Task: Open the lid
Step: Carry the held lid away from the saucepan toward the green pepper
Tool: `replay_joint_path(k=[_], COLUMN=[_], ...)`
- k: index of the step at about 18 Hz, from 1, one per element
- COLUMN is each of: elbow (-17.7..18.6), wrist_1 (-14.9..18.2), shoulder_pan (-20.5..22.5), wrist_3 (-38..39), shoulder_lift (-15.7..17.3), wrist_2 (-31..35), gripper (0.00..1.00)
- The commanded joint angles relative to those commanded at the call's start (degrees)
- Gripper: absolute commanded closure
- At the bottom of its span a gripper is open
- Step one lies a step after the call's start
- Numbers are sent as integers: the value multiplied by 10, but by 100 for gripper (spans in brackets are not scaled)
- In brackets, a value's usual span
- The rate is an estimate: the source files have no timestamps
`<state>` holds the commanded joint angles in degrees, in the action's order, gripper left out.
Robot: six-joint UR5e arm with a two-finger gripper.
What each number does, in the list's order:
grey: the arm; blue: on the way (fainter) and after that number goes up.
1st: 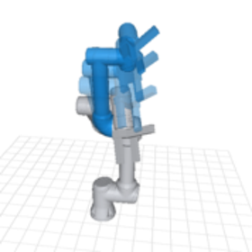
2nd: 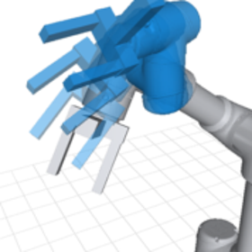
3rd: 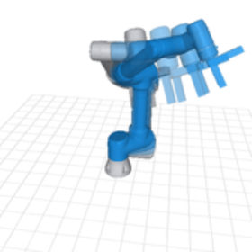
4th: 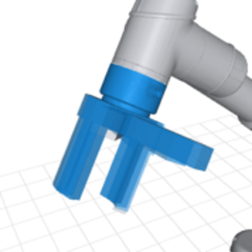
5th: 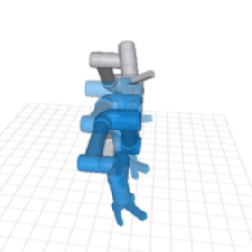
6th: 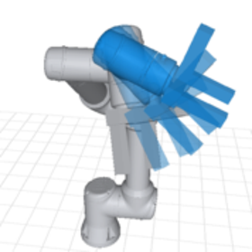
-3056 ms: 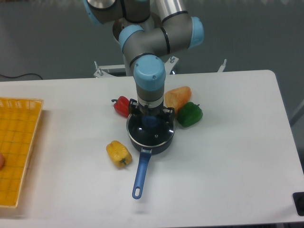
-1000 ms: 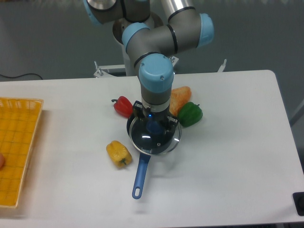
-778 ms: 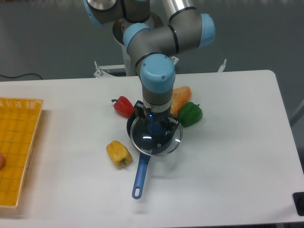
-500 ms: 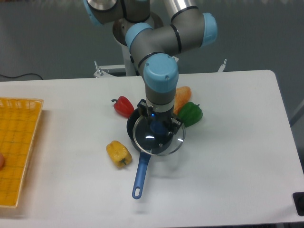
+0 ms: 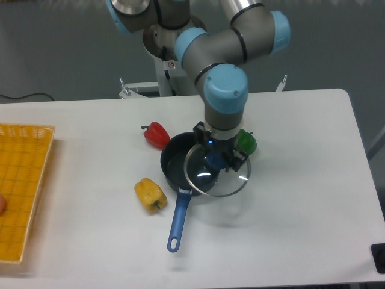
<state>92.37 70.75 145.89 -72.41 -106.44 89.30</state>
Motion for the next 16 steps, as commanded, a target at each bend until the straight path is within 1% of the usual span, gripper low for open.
replay_joint_path(k=[11, 16], elbow=[5, 10], wrist_1=[4, 4], shoulder_pan=[43, 50], wrist_3=[-70, -84], shoulder_lift=[2, 4], wrist_2=[1, 2], gripper=[39, 39])
